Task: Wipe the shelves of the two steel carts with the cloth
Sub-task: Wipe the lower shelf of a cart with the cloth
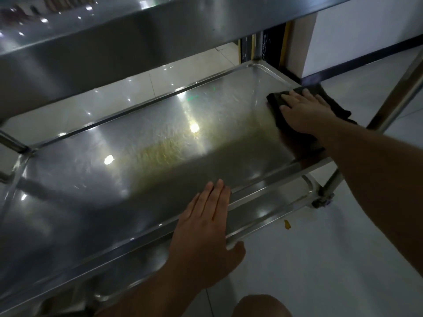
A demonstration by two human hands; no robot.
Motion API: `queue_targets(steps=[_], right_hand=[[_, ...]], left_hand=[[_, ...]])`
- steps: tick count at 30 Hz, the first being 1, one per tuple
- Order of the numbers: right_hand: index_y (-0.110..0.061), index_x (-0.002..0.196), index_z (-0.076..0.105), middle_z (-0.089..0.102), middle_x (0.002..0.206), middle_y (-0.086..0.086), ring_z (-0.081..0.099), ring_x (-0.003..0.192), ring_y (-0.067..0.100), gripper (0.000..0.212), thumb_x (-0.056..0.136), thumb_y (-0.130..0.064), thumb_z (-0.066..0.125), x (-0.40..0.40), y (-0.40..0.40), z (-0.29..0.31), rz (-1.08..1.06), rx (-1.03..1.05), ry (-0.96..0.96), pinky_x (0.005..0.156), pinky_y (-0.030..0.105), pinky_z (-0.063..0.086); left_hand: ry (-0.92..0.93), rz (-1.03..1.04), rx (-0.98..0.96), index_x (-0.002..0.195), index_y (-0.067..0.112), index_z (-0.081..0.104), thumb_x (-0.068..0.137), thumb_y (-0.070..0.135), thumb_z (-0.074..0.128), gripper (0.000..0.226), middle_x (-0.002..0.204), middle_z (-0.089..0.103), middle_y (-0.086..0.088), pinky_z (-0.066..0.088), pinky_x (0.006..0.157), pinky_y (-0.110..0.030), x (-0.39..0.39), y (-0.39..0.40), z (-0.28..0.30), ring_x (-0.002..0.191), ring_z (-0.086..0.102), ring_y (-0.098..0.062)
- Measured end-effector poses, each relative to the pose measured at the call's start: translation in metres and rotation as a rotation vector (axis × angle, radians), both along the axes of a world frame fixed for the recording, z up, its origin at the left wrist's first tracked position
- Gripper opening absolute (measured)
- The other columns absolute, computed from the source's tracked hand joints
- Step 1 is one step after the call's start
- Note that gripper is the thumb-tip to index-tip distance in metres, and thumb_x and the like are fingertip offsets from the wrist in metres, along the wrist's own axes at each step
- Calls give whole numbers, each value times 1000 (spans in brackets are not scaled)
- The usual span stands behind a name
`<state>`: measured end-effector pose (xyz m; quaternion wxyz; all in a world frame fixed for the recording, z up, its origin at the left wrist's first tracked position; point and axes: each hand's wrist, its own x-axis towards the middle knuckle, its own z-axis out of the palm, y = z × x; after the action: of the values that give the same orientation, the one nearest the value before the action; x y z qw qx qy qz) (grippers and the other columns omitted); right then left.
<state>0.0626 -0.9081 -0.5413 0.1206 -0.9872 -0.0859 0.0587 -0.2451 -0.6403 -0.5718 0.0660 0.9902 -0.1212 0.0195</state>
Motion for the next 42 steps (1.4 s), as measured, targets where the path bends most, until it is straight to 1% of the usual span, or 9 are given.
queue_targets(steps=[5,9,12,19,25,29,32,36,42], right_hand=[[-35,165,21,12,174,-8,9,160,24,61,108,-54,33,-33,58,10,322,1,65,128,48,11],[-47,161,21,18,170,-19,12,158,13,77,91,-81,23,-99,31,1,466,20,33,125,42,9],[-45,159,26,26,170,-9,17,157,22,73,94,-79,30,-71,-9,4,328,-29,-19,124,45,10],[-35,164,14,5,175,1,-2,159,41,73,98,-66,20,40,14,7,-87,-60,19,126,59,4],[-31,164,22,21,172,4,18,155,44,66,104,-56,28,-8,124,12,313,-83,-37,126,55,16],[-44,163,17,12,173,-12,6,160,29,77,93,-75,18,-74,115,2,544,-33,34,129,47,8],[-47,163,15,11,173,-13,7,160,26,74,95,-77,20,-71,53,-7,462,-65,-17,128,45,7],[-42,164,14,8,175,-7,1,160,32,68,102,-67,24,-22,-16,-5,31,-101,5,128,53,1],[-34,165,15,10,174,0,2,160,34,71,101,-62,25,0,70,9,44,-25,25,126,58,4]], left_hand=[[17,13,34,169,16,21,79,66,57,109,177,12,1,10,128,-37,-1,-2,5,163,7,-16],[39,28,31,167,16,26,77,67,59,109,176,15,0,16,125,-40,-1,-2,6,163,12,-17],[28,30,35,167,16,26,77,66,58,108,177,15,1,15,126,-39,-1,-3,5,163,11,-16],[25,37,28,169,23,12,79,68,56,110,178,8,5,16,129,-40,1,-3,4,163,2,-12],[34,37,32,169,25,11,79,70,56,110,178,9,5,15,129,-38,2,-1,4,163,2,-12],[52,35,59,169,20,16,78,70,56,111,177,10,3,19,130,-41,1,-1,4,163,3,-14],[49,27,66,168,15,23,77,68,58,111,177,14,-1,20,129,-41,0,-1,4,163,10,-17],[30,26,62,168,15,21,77,66,57,110,177,13,0,12,128,-40,0,-3,5,163,7,-16],[23,29,32,169,18,18,78,64,56,109,177,15,-1,20,129,-43,0,0,1,163,8,-17]])
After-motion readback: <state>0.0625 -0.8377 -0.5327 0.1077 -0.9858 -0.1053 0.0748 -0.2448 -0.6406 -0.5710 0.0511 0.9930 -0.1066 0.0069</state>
